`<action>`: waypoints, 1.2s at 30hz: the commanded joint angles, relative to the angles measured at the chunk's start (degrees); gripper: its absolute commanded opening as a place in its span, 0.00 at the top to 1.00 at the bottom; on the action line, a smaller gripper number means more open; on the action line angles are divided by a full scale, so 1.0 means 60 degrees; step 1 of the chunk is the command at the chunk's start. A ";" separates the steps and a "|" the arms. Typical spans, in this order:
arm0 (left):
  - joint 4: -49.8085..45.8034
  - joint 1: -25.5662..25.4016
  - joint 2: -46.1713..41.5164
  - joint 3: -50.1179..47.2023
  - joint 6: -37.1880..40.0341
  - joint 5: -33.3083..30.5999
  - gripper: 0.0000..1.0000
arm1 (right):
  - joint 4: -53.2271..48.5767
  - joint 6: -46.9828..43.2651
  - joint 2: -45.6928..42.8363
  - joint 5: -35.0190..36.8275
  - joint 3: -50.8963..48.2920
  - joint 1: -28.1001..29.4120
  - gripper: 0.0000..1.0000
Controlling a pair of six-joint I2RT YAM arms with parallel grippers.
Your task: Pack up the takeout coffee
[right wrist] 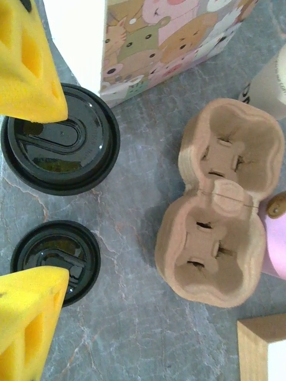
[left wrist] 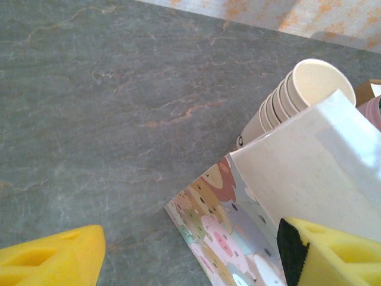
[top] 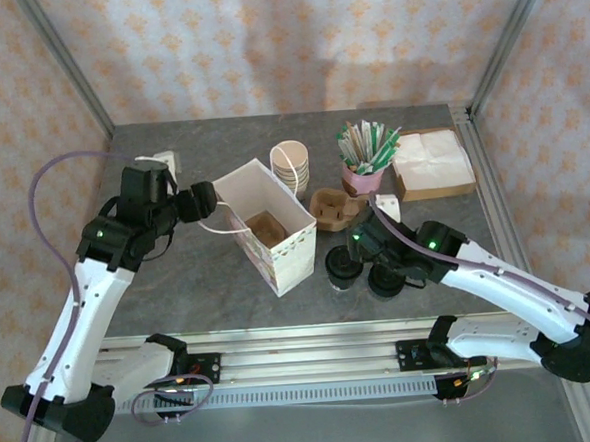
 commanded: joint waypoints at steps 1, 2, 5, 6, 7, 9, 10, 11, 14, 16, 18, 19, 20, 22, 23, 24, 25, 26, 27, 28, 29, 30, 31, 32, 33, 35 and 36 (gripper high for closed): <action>-0.0264 0.0042 -0.0544 -0.0479 -0.0441 -0.0469 0.22 | -0.0049 0.0123 0.0146 -0.0448 -0.0113 -0.0064 0.35; -0.0245 0.0043 -0.0692 -0.0624 -0.0482 -0.0463 0.21 | -0.0004 0.0126 0.0179 -0.0575 -0.0151 -0.0066 0.35; -0.0272 0.0043 -0.1133 -0.0941 -0.0653 -0.0525 0.20 | 0.0189 0.0050 0.0317 -0.1092 -0.0285 -0.0064 0.35; -0.0273 0.0036 -0.1276 -0.1052 -0.0695 -0.0494 0.20 | 0.0239 0.0013 0.0417 -0.1248 -0.0298 -0.0057 0.35; -0.0255 0.0043 -0.1391 -0.1138 -0.0781 -0.0445 0.20 | 0.0227 0.0009 0.0572 -0.1331 -0.0273 -0.0061 0.35; -0.0256 0.0042 -0.1548 -0.1262 -0.0905 -0.0332 0.19 | 0.0200 -0.0076 0.0840 -0.1535 -0.0211 -0.0070 0.35; -0.0273 0.0042 -0.1615 -0.1292 -0.0965 -0.0322 0.19 | 0.0186 -0.0095 0.0959 -0.1586 -0.0162 -0.0065 0.35; -0.0310 0.0043 -0.1676 -0.1325 -0.0989 -0.0323 0.19 | 0.0194 -0.0105 0.1050 -0.1623 -0.0141 -0.0068 0.35; -0.0430 0.0033 -0.1814 -0.1324 -0.0958 -0.0400 0.19 | 0.0180 -0.0234 0.1137 -0.1726 -0.0067 -0.0058 0.35; -0.0590 0.0043 -0.1898 -0.1179 -0.0899 -0.0488 0.19 | 0.0040 -0.0236 0.1368 -0.1671 -0.0006 -0.0059 0.34; -0.0603 0.0037 -0.1959 -0.1084 -0.0760 -0.0561 0.18 | 0.0053 -0.0259 0.1384 -0.1745 -0.0031 -0.0058 0.29; -0.0610 0.0039 -0.1954 -0.1028 -0.0705 -0.0657 0.17 | 0.0112 -0.0254 0.1419 -0.1783 -0.0024 -0.0058 0.28; -0.0574 0.0036 -0.1925 -0.0983 -0.0686 -0.0667 0.17 | 0.0160 -0.0247 0.1461 -0.1803 -0.0007 -0.0058 0.27; -0.0497 0.0043 -0.1747 -0.0879 -0.0684 -0.0468 0.17 | 0.0210 -0.0216 0.1629 -0.1841 0.0064 -0.0064 0.23; -0.0474 0.0043 -0.1634 -0.0837 -0.0724 -0.0335 0.16 | 0.0211 -0.0201 0.1704 -0.1843 0.0093 -0.0059 0.23; -0.0358 0.0043 -0.1501 -0.0768 -0.0728 -0.0144 0.16 | 0.0211 -0.0175 0.1774 -0.1846 0.0118 -0.0058 0.22; -0.0258 0.0043 -0.1402 -0.0671 -0.0752 -0.0041 0.16 | 0.0208 -0.0175 0.1809 -0.1838 0.0126 -0.0065 0.21; -0.0172 0.0041 -0.1306 -0.0558 -0.0775 -0.0022 0.16 | 0.0236 -0.0178 0.1814 -0.1821 0.0113 -0.0059 0.21; -0.0102 0.0040 -0.1156 -0.0362 -0.0770 -0.0009 0.16 | 0.0276 -0.0160 0.1834 -0.1784 0.0101 -0.0057 0.20; -0.0054 0.0040 -0.0982 -0.0111 -0.0730 0.0019 0.16 | 0.0323 -0.0162 0.1831 -0.1801 0.0097 -0.0058 0.19; -0.0039 0.0043 -0.0813 0.0137 -0.0713 0.0043 0.15 | 0.0368 -0.0186 0.1835 -0.1824 0.0089 -0.0059 0.19; -0.0027 0.0043 -0.0584 0.0475 -0.0701 0.0075 0.16 | 0.0392 -0.0176 0.1842 -0.1824 0.0096 -0.0059 0.19; -0.0102 0.0043 -0.0334 0.0902 -0.0704 0.0139 0.16 | 0.0402 -0.0177 0.1875 -0.1830 0.0089 -0.0057 0.19; -0.0197 0.0043 -0.0116 0.1307 -0.0684 0.0260 0.17 | 0.0401 -0.0188 0.1884 -0.1797 0.0086 -0.0062 0.18; -0.0400 0.0043 0.0232 0.1834 -0.0641 0.0470 0.20 | 0.0366 -0.0154 0.1911 -0.1749 0.0093 -0.0057 0.18; -0.0766 0.0010 0.0813 0.2741 -0.0121 0.1384 0.27 | 0.0318 -0.0120 0.1963 -0.1737 0.0108 -0.0059 0.18; -0.1229 -0.0046 0.1165 0.3379 0.0310 0.1681 0.30 | 0.0274 -0.0094 0.2006 -0.1766 0.0132 -0.0057 0.18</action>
